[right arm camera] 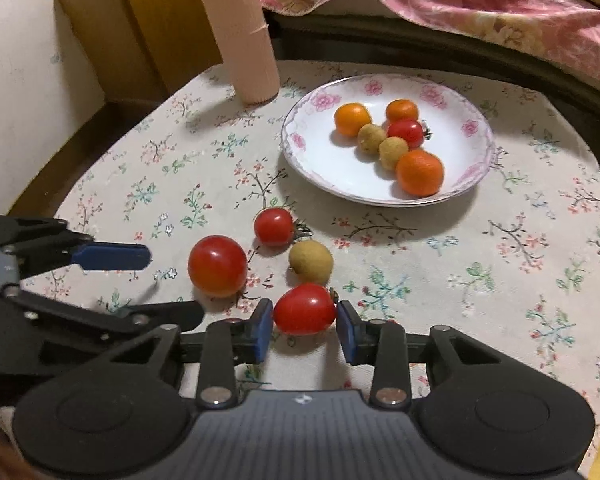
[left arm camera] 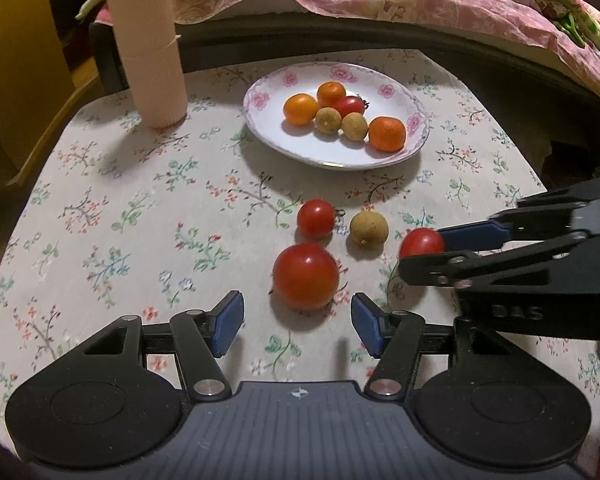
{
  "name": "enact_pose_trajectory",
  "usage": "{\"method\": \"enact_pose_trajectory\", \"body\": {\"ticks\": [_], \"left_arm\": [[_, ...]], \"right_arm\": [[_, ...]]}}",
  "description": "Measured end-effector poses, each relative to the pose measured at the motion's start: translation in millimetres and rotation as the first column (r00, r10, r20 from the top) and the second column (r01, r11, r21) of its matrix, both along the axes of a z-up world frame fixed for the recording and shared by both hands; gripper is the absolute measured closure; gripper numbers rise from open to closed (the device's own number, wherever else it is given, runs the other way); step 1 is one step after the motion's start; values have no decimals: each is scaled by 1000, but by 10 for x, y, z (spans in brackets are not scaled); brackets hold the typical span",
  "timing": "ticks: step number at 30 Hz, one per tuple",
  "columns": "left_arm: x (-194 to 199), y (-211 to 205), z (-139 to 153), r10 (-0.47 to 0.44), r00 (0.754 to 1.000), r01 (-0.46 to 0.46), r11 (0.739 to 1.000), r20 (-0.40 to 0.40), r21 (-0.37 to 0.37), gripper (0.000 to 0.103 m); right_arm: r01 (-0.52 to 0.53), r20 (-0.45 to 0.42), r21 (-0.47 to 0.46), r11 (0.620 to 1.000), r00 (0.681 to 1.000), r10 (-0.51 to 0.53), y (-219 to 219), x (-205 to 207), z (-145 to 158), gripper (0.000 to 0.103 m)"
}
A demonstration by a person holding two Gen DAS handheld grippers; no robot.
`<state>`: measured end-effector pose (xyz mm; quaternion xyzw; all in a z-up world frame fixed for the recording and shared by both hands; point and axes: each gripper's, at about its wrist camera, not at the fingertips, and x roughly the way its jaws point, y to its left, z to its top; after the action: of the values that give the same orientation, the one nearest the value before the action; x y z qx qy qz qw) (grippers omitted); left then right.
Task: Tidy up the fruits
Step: 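Grasp a red cherry tomato with the right tool while the left tool grasps the large red tomato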
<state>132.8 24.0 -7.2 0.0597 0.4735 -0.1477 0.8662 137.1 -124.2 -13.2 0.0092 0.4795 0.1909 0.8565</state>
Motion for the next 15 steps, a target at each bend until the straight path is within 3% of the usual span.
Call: {"method": "enact_pose_trajectory", "body": {"ticks": [10, 15], "left_arm": [[178, -180, -145, -16, 1000, 16, 1000, 6, 13, 40], [253, -171, -224, 20, 1000, -20, 1000, 0, 17, 53]], "right_arm": [[40, -35, -28, 999, 999, -41, -212, -35, -83, 62], [49, -55, -24, 999, 997, -50, -276, -37, -126, 62]]}}
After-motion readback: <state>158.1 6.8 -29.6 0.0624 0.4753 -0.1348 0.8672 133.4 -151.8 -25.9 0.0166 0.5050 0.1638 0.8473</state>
